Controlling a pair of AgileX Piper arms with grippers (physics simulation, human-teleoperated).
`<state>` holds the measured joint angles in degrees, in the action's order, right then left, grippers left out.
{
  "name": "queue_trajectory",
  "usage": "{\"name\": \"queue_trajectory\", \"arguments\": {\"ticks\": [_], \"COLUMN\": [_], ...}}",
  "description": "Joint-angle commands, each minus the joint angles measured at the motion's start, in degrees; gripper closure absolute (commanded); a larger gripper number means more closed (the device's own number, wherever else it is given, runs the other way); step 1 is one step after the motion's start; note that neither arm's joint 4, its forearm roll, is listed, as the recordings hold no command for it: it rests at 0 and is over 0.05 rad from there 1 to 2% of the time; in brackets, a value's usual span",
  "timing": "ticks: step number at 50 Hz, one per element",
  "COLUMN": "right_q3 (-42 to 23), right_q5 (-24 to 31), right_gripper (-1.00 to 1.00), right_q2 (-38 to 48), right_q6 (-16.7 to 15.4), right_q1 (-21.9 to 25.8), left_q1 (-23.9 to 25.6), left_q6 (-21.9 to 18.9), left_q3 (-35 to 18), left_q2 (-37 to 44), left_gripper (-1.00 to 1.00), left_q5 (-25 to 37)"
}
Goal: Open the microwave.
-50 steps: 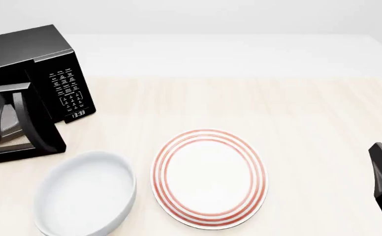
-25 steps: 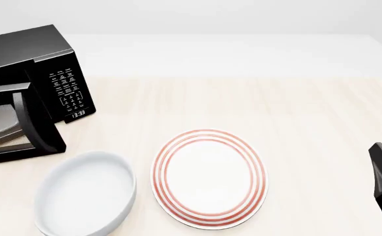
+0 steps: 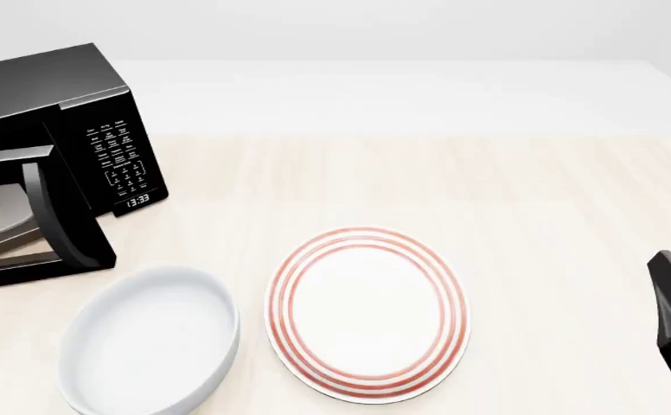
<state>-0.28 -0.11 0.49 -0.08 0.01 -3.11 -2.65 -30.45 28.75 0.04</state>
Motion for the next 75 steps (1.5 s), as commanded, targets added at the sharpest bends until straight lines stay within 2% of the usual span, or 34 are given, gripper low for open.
{"name": "queue_trajectory", "arguments": {"ticks": [1, 7, 13, 16, 19, 30, 39, 43, 56, 75], "right_q3": [0.00, 0.00, 0.00, 0.00, 0.00, 0.00, 0.00, 0.00, 0.00, 0.00], "right_q5": [0.00, 0.00, 0.00, 0.00, 0.00, 0.00, 0.00, 0.00, 0.00, 0.00], "right_gripper": [-1.00, -1.00, -1.00, -1.00, -1.00, -1.00, -1.00, -1.00, -1.00, -1.00], "right_q2": [0.00, 0.00, 0.00, 0.00, 0.00, 0.00, -0.01, 0.00, 0.00, -0.01], "right_q6": [-0.01, 0.00, 0.00, -0.01, -0.01, -0.01, 0.00, 0.00, 0.01, 0.03], "right_q1": [0.01, -0.01, 0.00, 0.00, 0.00, 0.00, 0.01, 0.00, -0.01, -0.01], "left_q1": [0.39, 0.36, -0.35, -0.40, -0.65, 1.14, 2.30, 1.85, 2.08, 1.72], "left_q6": [-2.96, -3.85, -2.35, -3.27, -3.66, -0.55, -0.63, -2.17, -3.35, -7.89], "left_q3": [-4.71, -6.80, -8.69, -9.15, -10.41, -16.33, -20.30, -21.77, -26.67, -27.18], "left_q2": [6.65, 9.73, 10.62, 11.40, 11.60, 15.65, 19.26, 20.98, 25.74, 30.56], "left_gripper": [-1.00, -1.00, -1.00, -1.00, -1.00, -1.00, -1.00, -1.00, -1.00, -1.00], "left_q5": [0.29, 0.55, 1.92, 2.97, 4.92, 10.96, 14.50, 16.31, 21.70, 23.77]}}
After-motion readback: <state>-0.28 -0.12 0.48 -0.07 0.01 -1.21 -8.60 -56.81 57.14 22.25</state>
